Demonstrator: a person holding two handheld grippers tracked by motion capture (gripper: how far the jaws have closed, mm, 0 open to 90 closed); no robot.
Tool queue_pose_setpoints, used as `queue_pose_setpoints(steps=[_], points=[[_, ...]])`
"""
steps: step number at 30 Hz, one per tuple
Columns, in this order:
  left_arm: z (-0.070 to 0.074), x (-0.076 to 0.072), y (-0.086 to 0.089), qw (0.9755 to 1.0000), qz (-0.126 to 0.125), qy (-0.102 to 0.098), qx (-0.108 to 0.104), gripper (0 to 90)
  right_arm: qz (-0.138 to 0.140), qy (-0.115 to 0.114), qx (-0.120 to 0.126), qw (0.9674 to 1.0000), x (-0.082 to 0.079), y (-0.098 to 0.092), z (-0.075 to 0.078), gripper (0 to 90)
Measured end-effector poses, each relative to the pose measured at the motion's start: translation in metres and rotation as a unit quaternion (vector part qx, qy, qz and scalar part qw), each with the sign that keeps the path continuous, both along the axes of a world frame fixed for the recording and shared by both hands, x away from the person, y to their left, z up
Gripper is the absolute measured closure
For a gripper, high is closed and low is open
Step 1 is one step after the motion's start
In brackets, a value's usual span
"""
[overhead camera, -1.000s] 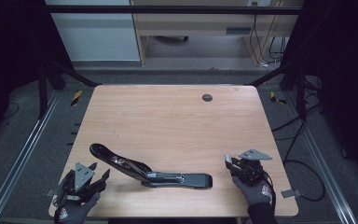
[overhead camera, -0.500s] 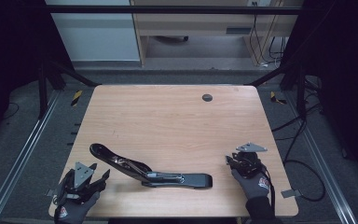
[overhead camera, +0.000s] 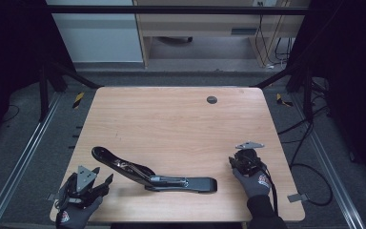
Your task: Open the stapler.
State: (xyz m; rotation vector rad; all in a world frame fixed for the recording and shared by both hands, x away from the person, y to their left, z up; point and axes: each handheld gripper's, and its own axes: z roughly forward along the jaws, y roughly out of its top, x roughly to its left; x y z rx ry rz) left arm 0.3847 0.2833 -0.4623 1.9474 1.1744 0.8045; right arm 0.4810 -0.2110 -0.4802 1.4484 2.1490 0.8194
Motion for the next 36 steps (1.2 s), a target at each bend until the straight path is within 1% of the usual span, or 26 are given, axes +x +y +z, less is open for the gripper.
queue_pose_setpoints(steps=[1,2,3,7,9,10,16,20,25,27,30,31,34,35,36], points=[[0.0,0.0,0.0,1.0,0.0,0.0,0.0,44.1,-0.004,0.008,0.006,0.9999,0.001,0.001,0.0,71.8],[0.0,0.0,0.0,1.0,0.0,0.001,0.0,44.0,-0.003,0.006,0.0,1.0,0.002,0.0,-0.001,72.0],[0.0,0.0,0.0,1.0,0.0,0.001,0.0,44.1,-0.005,0.011,0.005,0.9999,0.002,0.001,-0.001,72.0],[0.0,0.0,0.0,1.0,-0.001,0.004,0.0,43.7,-0.009,0.018,0.005,0.9998,0.004,0.002,-0.002,72.4],[0.0,0.0,0.0,1.0,-0.002,0.005,0.002,43.7,-0.009,0.019,0.0,0.9998,0.005,0.002,-0.003,72.7],[0.0,0.001,0.0,1.0,-0.002,0.005,0.002,43.6,-0.01,0.023,0.004,0.9997,0.005,0.003,-0.003,72.9],[-0.001,0.001,0.0,1.0,-0.002,0.008,0.002,43.6,-0.011,0.027,0.0,0.9996,0.005,0.003,-0.004,75.0],[-0.001,0.001,0.0,1.0,-0.003,0.008,0.001,43.5,-0.012,0.03,-0.001,0.9995,0.005,0.002,-0.005,78.0],[-0.001,0.001,0.0,0.9999,-0.004,0.009,0.001,43.5,-0.012,0.03,-0.002,0.9995,0.005,0.002,-0.004,78.3],[-0.001,0.001,0.0,0.9999,-0.004,0.01,0.001,43.5,-0.013,0.028,0.002,0.9995,0.004,0.002,-0.003,78.4],[-0.001,0.0,0.0,0.9999,-0.005,0.01,0.0,43.5,-0.001,0.02,0.006,0.9998,0.002,-0.001,0.001,78.4],[-0.001,0.0,0.0,0.9999,-0.004,0.01,0.0,43.5,0.006,0.018,0.008,0.9998,0.001,-0.002,0.003,78.4],[-0.001,0.0,0.0,0.9999,-0.007,0.011,0.002,43.5,0.029,0.003,0.006,0.9995,-0.004,-0.004,0.007,78.5],[-0.001,0.0,-0.001,0.9999,-0.007,0.01,0.002,43.5,0.035,0.008,0.013,0.9993,-0.007,-0.004,0.009,78.5],[-0.001,0.0,-0.001,0.9999,-0.008,0.01,0.003,43.4,0.042,0.007,0.01,0.999,-0.01,-0.004,0.009,78.5]])
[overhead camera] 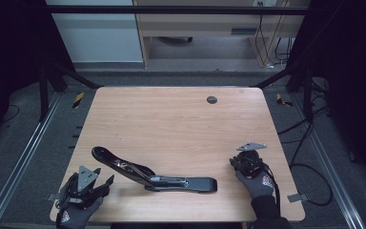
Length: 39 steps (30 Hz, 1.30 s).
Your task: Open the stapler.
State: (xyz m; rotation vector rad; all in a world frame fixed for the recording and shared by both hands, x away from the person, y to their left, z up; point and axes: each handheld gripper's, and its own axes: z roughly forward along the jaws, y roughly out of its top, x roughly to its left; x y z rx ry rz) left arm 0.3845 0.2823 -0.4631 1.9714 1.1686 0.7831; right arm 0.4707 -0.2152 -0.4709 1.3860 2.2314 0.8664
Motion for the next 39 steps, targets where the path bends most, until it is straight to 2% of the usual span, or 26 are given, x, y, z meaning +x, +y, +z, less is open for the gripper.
queue_pose_setpoints(steps=[3,4,7,8,11,13,16,24,39], points=[[0.0,0.0,0.0,1.0,-0.001,0.001,0.002,43.3,0.019,-0.005,-0.003,0.9998,-0.009,-0.004,-0.002,78.5],[0.0,0.0,0.0,1.0,-0.001,0.001,0.002,43.3,0.02,0.005,0.004,0.9998,-0.013,-0.005,-0.002,78.5],[0.0,0.0,0.0,1.0,-0.001,0.001,0.003,43.3,0.028,-0.003,0.005,0.9996,-0.02,-0.011,-0.004,78.5],[0.0,0.0,0.0,1.0,-0.001,0.001,0.003,43.3,0.028,0.003,0.014,0.9995,-0.024,-0.011,-0.003,78.5],[0.0,0.0,0.0,1.0,-0.003,0.002,0.003,43.2,0.042,0.003,0.016,0.999,-0.031,-0.012,-0.004,78.5],[0.0,-0.001,0.0,1.0,-0.003,0.002,0.002,43.2,0.055,-0.002,0.009,0.9984,-0.035,-0.013,-0.006,78.4],[0.0,0.0,-0.001,1.0,-0.004,0.002,0.002,43.1,0.061,0.003,0.001,0.9982,-0.04,-0.012,-0.01,78.4],[-0.001,0.0,-0.001,1.0,-0.004,0.002,0.001,42.9,0.065,0.004,-0.016,0.9978,-0.04,-0.012,-0.015,78.4],[-0.001,0.0,-0.001,1.0,-0.007,0.004,0.002,42.5,0.063,0.01,-0.018,0.9978,-0.04,-0.011,-0.017,78.0]])
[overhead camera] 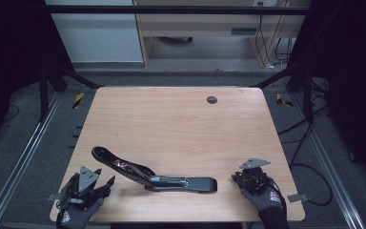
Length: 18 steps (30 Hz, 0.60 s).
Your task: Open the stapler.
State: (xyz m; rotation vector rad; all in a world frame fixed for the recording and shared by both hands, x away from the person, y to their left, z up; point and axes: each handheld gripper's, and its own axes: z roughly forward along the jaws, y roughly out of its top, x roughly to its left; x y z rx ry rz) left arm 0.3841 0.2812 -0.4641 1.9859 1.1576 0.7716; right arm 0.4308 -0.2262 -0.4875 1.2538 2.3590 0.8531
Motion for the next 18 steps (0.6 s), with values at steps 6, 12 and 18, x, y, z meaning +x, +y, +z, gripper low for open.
queue_pose_setpoints(steps=[6,12,18], points=[[0.0,0.001,0.001,1.0,0.001,0.001,-0.002,42.4,-0.001,-0.012,0.001,0.9999,-0.001,0.0,0.005,74.6],[-0.001,0.001,0.002,1.0,0.002,0.006,-0.007,42.3,-0.011,-0.012,0.007,0.9998,-0.002,-0.002,0.012,72.6],[-0.002,0.003,0.004,0.9999,0.005,0.009,-0.011,42.3,-0.043,0.002,0.011,0.999,-0.004,-0.003,0.022,70.9]])
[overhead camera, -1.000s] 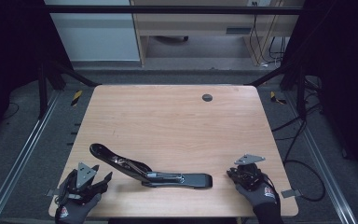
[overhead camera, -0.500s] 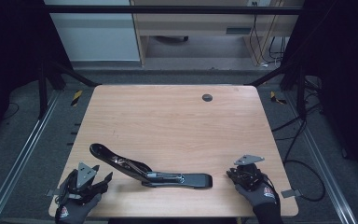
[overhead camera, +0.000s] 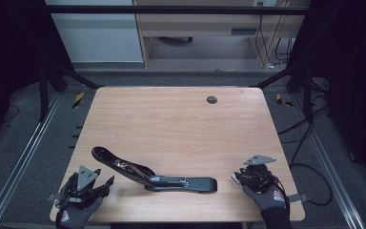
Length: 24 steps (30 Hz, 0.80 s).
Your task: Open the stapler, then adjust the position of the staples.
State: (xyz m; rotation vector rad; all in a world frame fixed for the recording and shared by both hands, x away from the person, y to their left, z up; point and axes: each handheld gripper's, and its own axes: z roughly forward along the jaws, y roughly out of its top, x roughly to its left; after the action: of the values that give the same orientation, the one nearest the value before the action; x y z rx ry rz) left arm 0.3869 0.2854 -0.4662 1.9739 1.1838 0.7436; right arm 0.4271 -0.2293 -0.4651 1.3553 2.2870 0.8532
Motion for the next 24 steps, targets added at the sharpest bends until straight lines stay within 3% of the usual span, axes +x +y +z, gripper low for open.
queue_pose_setpoints(steps=[3,9,24], points=[[0.0,0.0,-0.001,1.0,-0.002,0.0,0.001,42.2,-0.002,-0.005,-0.009,0.9999,-0.001,-0.003,0.003,70.5],[0.0,0.0,-0.001,1.0,-0.002,0.003,0.003,42.1,0.003,0.008,0.005,0.9999,-0.002,-0.001,0.006,70.7],[-0.001,0.001,-0.001,1.0,-0.004,0.007,0.005,41.7,0.012,0.035,-0.02,0.9991,0.006,0.01,-0.007,73.9]])
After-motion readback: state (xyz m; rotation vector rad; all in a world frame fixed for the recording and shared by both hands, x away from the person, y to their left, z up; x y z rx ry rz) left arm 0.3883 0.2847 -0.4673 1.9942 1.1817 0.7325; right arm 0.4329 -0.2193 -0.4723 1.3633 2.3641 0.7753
